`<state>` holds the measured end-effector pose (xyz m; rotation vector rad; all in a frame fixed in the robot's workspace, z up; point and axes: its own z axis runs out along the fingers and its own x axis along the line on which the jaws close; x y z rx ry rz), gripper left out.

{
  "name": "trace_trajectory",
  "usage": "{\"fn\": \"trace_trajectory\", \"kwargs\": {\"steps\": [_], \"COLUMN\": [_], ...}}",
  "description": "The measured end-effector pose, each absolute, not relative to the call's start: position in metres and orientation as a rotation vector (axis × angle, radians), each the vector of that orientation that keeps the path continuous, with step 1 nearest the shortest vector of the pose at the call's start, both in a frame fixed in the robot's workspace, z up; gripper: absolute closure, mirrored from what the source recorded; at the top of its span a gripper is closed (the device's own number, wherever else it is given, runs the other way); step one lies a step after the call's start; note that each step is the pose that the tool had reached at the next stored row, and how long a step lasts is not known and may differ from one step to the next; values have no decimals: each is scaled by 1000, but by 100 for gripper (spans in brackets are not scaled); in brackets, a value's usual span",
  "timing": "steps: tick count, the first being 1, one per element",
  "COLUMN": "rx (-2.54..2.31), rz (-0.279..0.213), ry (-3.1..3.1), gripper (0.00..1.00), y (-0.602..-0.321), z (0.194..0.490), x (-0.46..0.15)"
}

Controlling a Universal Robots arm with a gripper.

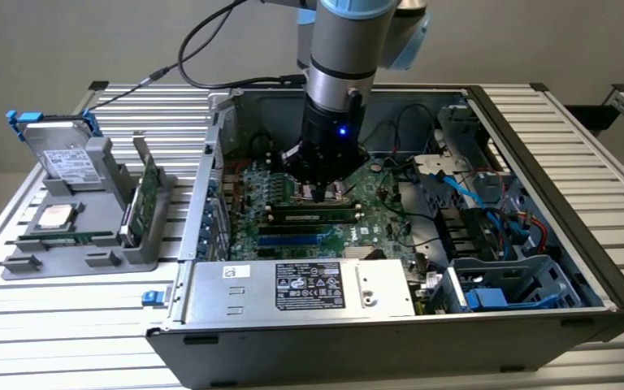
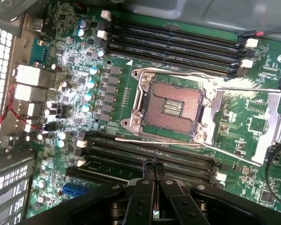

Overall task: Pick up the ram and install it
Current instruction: 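Press down the ram until it locks into place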

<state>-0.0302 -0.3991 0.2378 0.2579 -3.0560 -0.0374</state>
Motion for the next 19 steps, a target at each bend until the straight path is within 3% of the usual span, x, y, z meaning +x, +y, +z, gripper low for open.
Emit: {"fn": "trace_trajectory", "kwargs": {"steps": [19], "rx": [-31], "rz": [-32], "ry": [-3070], "gripper": [90], "y": [-399], "z": [237], "x": [-33]}}
